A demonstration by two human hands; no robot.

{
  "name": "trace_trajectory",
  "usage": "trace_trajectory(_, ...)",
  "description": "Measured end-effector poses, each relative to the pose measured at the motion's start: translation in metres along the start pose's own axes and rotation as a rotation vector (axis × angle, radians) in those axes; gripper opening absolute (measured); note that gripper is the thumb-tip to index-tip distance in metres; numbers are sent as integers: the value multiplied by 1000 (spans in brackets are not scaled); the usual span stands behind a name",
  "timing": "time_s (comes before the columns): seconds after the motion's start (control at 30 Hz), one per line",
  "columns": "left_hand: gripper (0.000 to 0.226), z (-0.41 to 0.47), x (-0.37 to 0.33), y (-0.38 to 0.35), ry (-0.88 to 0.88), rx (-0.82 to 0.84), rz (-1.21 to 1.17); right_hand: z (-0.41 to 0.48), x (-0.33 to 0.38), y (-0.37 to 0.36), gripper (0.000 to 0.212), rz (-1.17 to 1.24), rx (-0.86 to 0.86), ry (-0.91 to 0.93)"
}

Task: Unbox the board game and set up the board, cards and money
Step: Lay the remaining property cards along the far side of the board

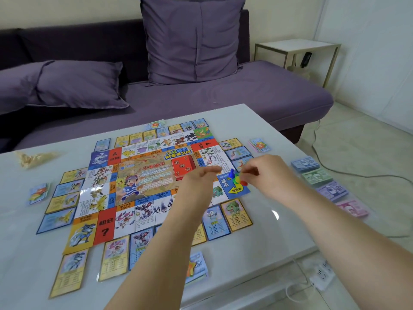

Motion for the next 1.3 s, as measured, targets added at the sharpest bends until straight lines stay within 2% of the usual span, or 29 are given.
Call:
trace_trajectory(0.07,27,7,-1,-6,-227,66,362,2,-1,-6,15,-63,21,-37)
trace_trajectory(0.13,30,12,6,-13,-275,103,589,4,-1,-11,15,-105,37,-51)
trace_trajectory(0.37,38,21,29,-34,-260,281,890,8,0,-24,24,-220,68,-62)
trace_trajectory(0.43,39,24,32,-38,-278,318,976,8,0,-24,20,-217,64,-57)
trace_trajectory(0.77,39,33,39,-44,-318,308,947,5,-3,-24,17,-155,86,-49)
trace_trajectory(0.87,43,33,35,-47,-321,298,976,4,-3,-24,26,-152,102,-68)
trace_trajectory(0.93,45,32,26,-43,-253,302,784,2,-6,-22,33,-129,86,-82)
trace_trajectory(0.97,45,32,20,-38,-175,288,561,1,-6,-18,37,-109,63,-88)
trace_trajectory(1.07,42,26,9,-21,222,196,-331,-2,-2,-2,37,-1,-58,-58)
trace_trajectory(1.13,40,20,7,-15,366,180,-717,-5,7,8,26,91,-134,13)
trace_trajectory(1.2,41,15,10,-14,419,216,-874,-11,20,12,15,141,-129,104)
trace_trajectory(1.3,44,5,10,-20,406,319,-918,-17,29,5,22,85,-10,219)
Point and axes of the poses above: each hand's wrist, its own z-axis towards the middle knuckle, its own y-axis out of the back of the hand, x = y × z, the point moved 3 cm from there along z, towards the middle knuckle, and after that the axes turned 5 degrees about -y, right-handed, at the moved point
